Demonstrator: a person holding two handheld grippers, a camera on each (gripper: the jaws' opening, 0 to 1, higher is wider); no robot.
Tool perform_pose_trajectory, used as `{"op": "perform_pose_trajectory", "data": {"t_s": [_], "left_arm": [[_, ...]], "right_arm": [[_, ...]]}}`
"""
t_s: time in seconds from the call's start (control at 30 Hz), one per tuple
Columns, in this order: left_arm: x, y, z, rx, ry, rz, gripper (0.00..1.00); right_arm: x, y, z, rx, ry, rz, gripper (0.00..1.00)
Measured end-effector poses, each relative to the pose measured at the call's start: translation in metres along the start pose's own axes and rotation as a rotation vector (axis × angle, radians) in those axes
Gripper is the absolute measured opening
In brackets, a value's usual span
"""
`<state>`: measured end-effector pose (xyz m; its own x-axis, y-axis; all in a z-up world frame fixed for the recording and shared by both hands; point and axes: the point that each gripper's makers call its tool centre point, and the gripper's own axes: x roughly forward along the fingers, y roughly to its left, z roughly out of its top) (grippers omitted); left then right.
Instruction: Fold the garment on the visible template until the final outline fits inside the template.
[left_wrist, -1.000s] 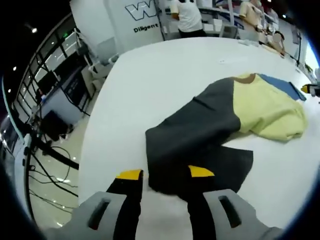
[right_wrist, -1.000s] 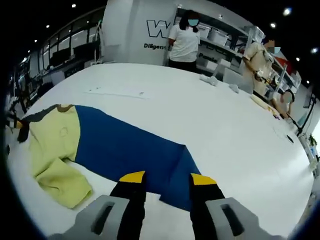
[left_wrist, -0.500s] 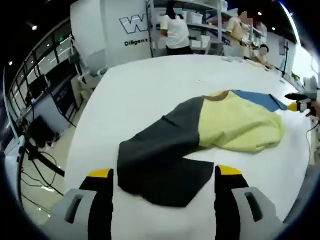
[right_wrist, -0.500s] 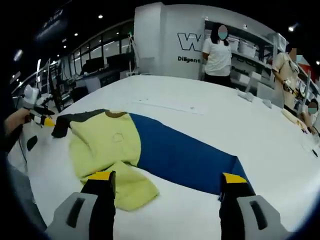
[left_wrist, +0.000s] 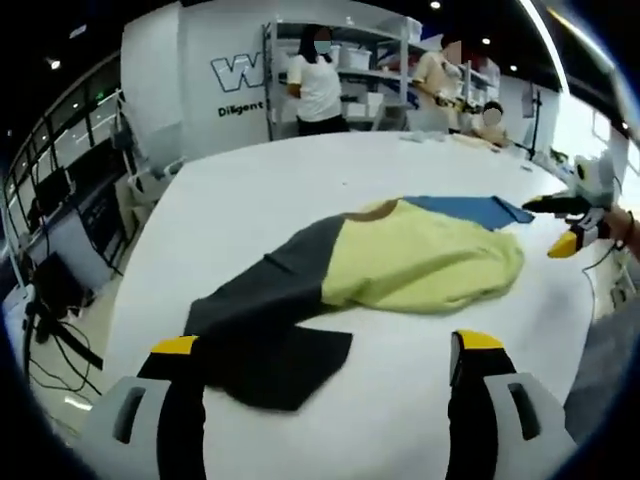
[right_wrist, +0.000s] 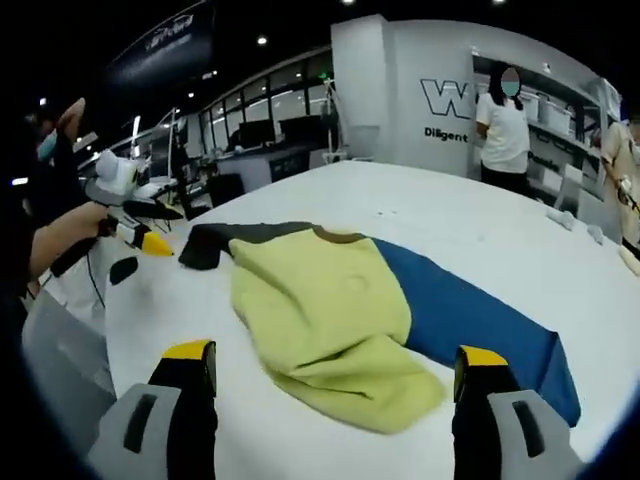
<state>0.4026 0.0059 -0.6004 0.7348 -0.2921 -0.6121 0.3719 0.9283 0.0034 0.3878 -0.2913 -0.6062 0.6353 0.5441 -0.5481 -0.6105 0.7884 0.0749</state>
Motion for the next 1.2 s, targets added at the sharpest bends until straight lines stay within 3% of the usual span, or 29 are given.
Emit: {"op": "perform_pose_trajectory", "data": {"t_s": [0.33,0.4,0.53,0.6,0.83,0.93,1.03,1.1,1.2], "left_arm": [[-0.015,-0.037,-0.001,0.045,-0.009,-0.061,0.99],[-0.017,-0.040,-0.002,0.072,-0.004,-0.061,0.99],[-0.023,-0.048,-0.001,0.100,-0.033,-0.047,0.99],[-0.024,-0.054,-0.001,0.100,-0.036,-0.067,0.99],[-0.023,-0.068,-0.004,0.142,-0.056,-0.096,0.98],[-0.023,-0.074,-0.007,0.144,-0.045,-0.118,0.97],[-0.022,-0.080,-0.010,0.148,-0.040,-0.133,0.96],[-0.021,-0.082,-0.011,0.151,-0.035,-0.135,0.95],[-0.021,-0.084,-0.009,0.151,-0.054,-0.140,0.92]], "right_arm": [[0.020,0.049,-0.006,-0.104,0.015,0.102,0.95],[0.024,0.055,-0.008,-0.137,0.024,0.110,0.92],[0.037,0.066,-0.011,-0.195,0.054,0.115,0.77],[0.044,0.072,-0.008,-0.215,0.041,0.126,0.77],[0.065,0.081,-0.008,-0.261,0.058,0.156,0.63],[0.076,0.078,-0.010,-0.281,0.060,0.139,0.61],[0.084,0.078,-0.010,-0.289,0.070,0.132,0.50],[0.091,0.079,-0.009,-0.298,0.073,0.132,0.48],[0.099,0.079,-0.011,-0.313,0.092,0.136,0.44]]}}
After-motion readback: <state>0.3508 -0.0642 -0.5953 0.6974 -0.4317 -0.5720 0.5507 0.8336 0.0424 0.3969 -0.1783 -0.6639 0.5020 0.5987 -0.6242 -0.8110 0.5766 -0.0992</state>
